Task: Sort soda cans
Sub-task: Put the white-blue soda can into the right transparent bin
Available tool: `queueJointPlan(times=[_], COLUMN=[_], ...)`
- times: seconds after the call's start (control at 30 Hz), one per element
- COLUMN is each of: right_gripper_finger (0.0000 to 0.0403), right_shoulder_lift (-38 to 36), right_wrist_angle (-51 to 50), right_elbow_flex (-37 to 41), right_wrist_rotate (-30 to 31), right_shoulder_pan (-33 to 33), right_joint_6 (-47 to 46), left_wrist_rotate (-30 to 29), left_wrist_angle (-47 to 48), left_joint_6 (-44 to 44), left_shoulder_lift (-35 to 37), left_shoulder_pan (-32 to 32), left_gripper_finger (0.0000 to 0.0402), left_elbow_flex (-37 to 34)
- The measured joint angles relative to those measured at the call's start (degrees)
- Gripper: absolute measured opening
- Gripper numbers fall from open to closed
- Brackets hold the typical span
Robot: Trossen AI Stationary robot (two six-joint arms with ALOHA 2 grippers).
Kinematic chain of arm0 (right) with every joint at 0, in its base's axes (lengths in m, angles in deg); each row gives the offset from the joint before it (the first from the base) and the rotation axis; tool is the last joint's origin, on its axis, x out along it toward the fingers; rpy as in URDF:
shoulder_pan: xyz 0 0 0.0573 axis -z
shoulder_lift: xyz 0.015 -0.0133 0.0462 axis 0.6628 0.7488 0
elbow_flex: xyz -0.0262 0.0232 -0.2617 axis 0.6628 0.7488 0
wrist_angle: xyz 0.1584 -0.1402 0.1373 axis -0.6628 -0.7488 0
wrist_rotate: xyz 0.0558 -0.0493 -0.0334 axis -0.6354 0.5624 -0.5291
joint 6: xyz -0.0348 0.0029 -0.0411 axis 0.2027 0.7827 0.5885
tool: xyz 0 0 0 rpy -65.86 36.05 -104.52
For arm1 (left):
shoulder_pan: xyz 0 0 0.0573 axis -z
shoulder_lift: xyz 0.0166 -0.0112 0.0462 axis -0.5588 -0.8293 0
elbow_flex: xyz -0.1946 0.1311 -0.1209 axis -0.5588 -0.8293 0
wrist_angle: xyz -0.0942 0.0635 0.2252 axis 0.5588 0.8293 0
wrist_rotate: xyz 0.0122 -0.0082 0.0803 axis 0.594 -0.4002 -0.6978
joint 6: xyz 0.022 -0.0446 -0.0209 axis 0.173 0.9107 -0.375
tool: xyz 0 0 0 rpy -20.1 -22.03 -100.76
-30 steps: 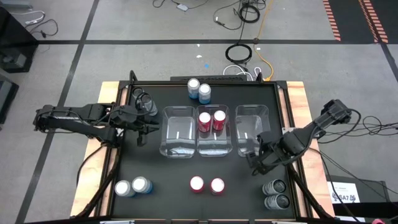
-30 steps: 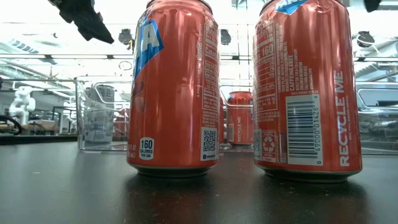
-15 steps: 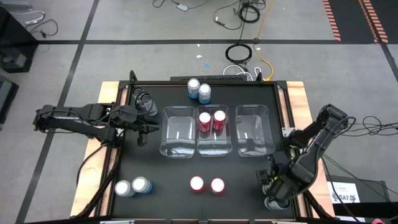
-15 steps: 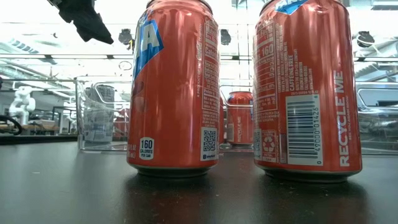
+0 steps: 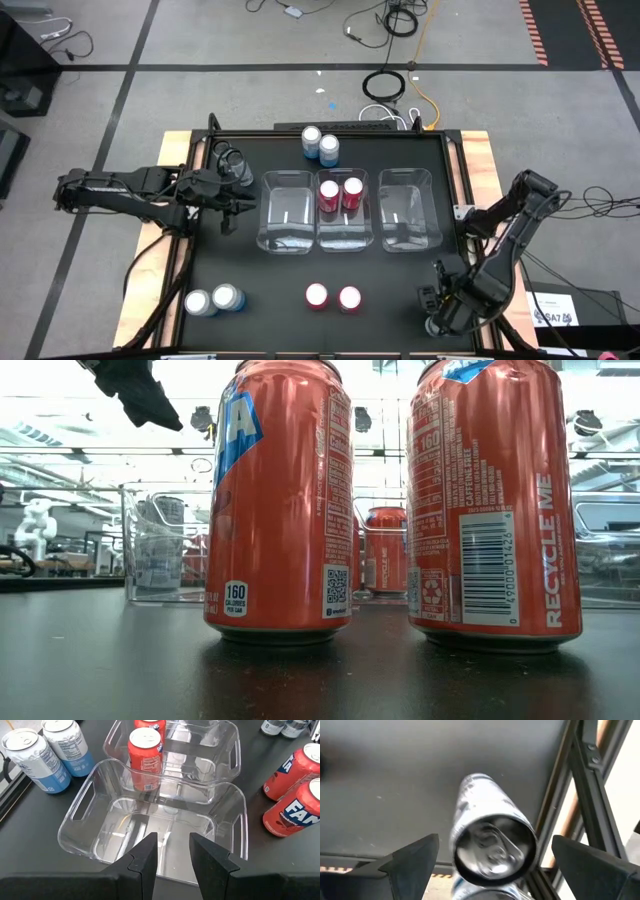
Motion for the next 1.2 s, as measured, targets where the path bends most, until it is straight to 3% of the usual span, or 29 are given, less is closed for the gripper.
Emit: queueJointPlan(times=[0.47, 0.83, 0.93, 1.2], right_gripper_finger=[0.038, 0.0372, 0.0348, 0.0238], right_shoulder_lift=[0.03, 4.04, 4.82, 5.32], right_wrist_angle=[1.34, 1.5, 1.6, 1.25], right_elbow_flex=[0.0, 0.04, 0.04, -0.02], right_wrist_rotate=[-0.1, 0.87, 0.8, 0.97], right_shoulder_pan=[-0.68, -1.05, -1.19, -1.2], right_joint_6=[-0.67, -0.28, -0.28, 0.21], left_wrist_rotate=[-0.02, -0.55, -1.86, -2.27], left_wrist_angle=[-0.02, -0.24, -0.24, -0.23], left_joint_6=[-0.32, -0.45, -0.47, -0.47], left_shoulder_lift=[0.0, 0.0, 0.0, 0.0], left_shoulder_pan=[0.0, 0.0, 0.02, 0.0], left_gripper_finger=[0.0123, 0.0123, 0.0123, 0.0123], left_elbow_flex=[-0.01, -0.01, 0.01, 0.0])
